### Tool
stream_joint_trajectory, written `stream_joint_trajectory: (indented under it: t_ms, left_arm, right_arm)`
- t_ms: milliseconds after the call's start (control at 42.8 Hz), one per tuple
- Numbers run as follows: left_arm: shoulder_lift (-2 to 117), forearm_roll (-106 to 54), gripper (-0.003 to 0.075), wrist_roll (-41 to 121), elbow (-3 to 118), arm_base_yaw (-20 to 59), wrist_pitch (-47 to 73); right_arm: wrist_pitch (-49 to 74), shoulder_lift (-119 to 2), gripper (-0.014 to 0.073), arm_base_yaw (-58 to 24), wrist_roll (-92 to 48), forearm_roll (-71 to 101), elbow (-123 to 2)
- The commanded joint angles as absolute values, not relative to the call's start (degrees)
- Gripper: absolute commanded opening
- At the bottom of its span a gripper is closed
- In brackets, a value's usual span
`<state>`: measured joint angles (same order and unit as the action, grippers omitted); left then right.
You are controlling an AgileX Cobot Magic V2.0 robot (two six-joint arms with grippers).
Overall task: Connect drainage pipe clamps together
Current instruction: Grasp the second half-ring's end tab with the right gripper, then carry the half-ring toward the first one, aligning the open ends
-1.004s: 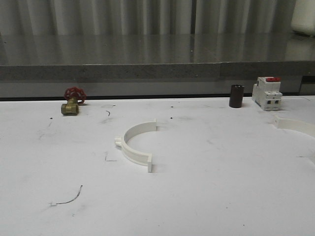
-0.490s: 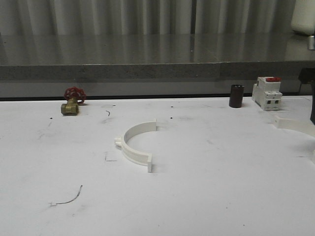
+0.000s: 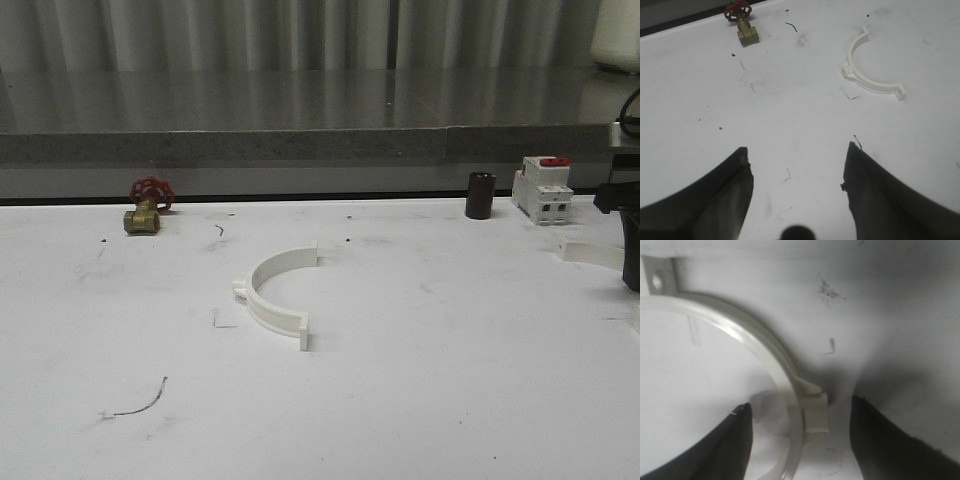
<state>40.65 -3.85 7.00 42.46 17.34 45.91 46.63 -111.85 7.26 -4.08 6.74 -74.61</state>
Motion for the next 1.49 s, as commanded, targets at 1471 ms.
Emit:
stream_joint_trajectory:
  t_ms: [1471]
  left_arm:
    - [40.41,-4.65,0.0399,6.90,43.92,17.34,41.80]
  right_arm:
    - [49.27,-105.73,0.0152,4.65,-4.66,7.86,-76.38]
